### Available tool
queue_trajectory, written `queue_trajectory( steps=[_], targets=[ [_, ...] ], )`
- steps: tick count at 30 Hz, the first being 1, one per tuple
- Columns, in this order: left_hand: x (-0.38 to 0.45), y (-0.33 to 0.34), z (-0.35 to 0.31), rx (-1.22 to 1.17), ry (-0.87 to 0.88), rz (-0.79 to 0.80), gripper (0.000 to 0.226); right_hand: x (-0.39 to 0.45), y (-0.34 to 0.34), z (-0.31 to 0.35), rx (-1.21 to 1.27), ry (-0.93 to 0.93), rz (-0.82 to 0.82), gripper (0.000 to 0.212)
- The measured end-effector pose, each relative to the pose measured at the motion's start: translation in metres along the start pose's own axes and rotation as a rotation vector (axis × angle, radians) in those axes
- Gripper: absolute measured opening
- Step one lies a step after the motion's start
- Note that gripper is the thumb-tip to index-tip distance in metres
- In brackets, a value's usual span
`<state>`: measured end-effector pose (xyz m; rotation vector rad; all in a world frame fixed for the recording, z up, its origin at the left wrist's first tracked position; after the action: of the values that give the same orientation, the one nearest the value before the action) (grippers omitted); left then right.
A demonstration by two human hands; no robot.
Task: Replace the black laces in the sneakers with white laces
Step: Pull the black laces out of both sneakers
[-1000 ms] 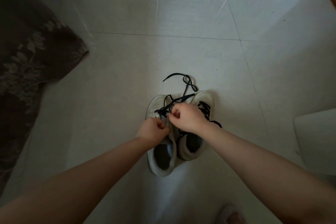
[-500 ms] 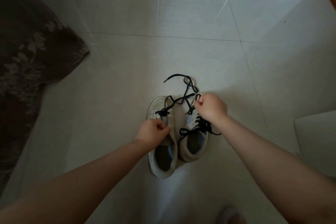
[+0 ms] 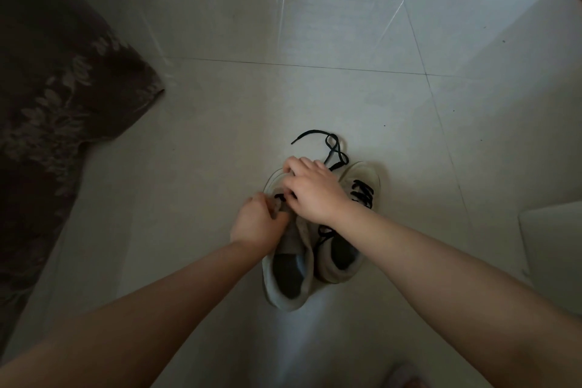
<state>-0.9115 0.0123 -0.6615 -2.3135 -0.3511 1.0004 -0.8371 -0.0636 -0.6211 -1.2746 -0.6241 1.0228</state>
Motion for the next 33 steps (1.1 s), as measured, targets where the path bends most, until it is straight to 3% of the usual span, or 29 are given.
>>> queue_trajectory(
  steps=[6,9,11,14,18,23,30,33],
  targets=[
    [0.000,-0.002,0.005,-0.045,-0.014,-0.016,0.015,-0.019,-0.003,-0.014,0.078,0.059,0.069,0.011],
    [0.001,0.000,0.005,-0.025,0.000,0.007,0.014,-0.023,-0.001,-0.009,0.140,0.063,0.099,0.027],
    [0.000,0.001,0.005,-0.014,0.011,0.021,0.013,-0.020,-0.002,-0.006,0.147,0.070,0.061,0.027],
    [-0.001,0.000,0.003,-0.019,0.025,0.024,0.010,-0.010,-0.005,-0.002,0.083,0.058,0.035,0.023],
    [-0.002,-0.003,0.002,-0.005,0.040,0.014,0.009,-0.001,0.005,0.010,-0.002,-0.037,0.104,0.042],
    [-0.001,-0.004,0.006,-0.017,0.005,-0.005,0.009,-0.001,-0.002,0.008,-0.004,-0.020,-0.033,0.019],
    [0.002,0.002,0.007,-0.028,-0.004,0.024,0.012,-0.038,-0.002,-0.030,0.355,0.197,-0.101,0.001],
    [0.002,0.001,-0.002,0.021,0.071,0.016,0.040,-0.048,0.003,-0.030,0.419,0.228,-0.041,0.005]
  ],
)
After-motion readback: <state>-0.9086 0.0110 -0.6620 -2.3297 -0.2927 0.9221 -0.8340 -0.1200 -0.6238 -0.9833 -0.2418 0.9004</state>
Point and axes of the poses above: each hand's wrist, its own x-axis towards the middle knuckle, its own y-axis out of the palm, z = x × y, the point moved 8 cm from there along x, towards the middle knuckle, and after that the axes turned 11 degrees about -y, right-handed, at the moved point
